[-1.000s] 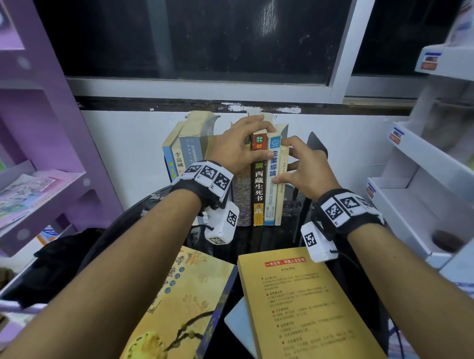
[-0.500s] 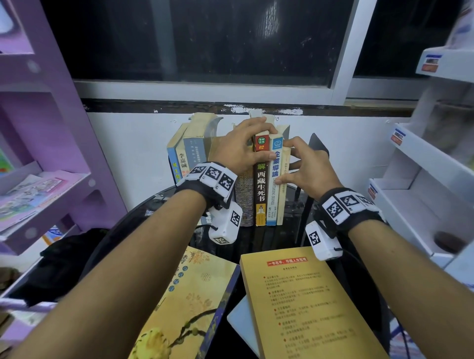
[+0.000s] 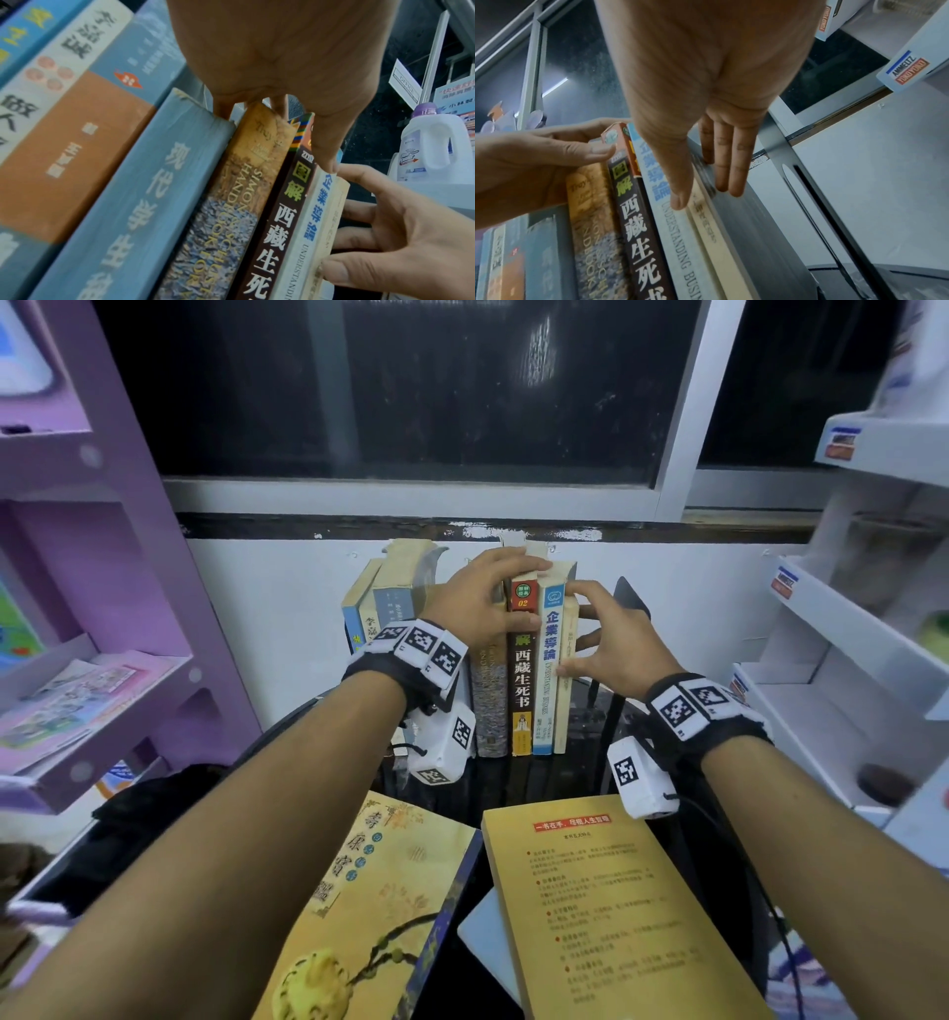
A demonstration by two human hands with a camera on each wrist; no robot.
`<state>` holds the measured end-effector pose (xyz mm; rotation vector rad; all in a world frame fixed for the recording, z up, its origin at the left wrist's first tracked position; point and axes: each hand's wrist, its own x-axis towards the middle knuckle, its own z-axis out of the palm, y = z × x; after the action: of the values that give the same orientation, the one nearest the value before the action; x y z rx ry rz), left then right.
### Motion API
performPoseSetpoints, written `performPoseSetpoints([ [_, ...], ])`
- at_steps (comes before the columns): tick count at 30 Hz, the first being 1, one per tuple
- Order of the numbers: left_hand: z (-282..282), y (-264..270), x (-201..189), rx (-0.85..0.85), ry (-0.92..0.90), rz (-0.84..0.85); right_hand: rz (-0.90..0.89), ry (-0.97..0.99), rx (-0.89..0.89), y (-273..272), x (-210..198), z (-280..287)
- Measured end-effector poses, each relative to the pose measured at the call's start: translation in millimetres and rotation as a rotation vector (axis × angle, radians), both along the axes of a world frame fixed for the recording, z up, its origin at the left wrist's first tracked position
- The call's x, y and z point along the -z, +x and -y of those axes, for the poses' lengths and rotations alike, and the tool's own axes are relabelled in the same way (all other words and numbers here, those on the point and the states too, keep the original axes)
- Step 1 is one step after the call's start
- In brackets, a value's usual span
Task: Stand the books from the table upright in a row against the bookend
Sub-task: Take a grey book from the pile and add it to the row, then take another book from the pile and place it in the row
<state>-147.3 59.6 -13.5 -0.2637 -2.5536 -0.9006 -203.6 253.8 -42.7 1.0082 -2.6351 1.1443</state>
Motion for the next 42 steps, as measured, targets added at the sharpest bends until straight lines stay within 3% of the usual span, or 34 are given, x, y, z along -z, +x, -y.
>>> performPoseSetpoints([
  [7,-4.4,25.5,0.9,-0.036,0.112,-0.004,-0.009,0.074,0.061,11.1,-6.6,-11.7],
  [22,-29.9,98.5,29.2,-0.169,-0.095,-0.071,0.134,0.320,0.103,72.1,-0.6,-43.8],
  [25,-35.6,108.4,40.0,-0.141,-0.065,0.054,0.179,0.426,0.100,85.5,2.1,-51.1],
  [34,-55.3,126.2,75.4,-0.074,-0.042,0.681,0.357,0.669,0.116,120.2,13.6,-67.2],
  [42,-65.3,126.6,102.6,-0.174,-0.069,0.951,0.490,0.757,0.097,129.9,29.6,-76.8],
])
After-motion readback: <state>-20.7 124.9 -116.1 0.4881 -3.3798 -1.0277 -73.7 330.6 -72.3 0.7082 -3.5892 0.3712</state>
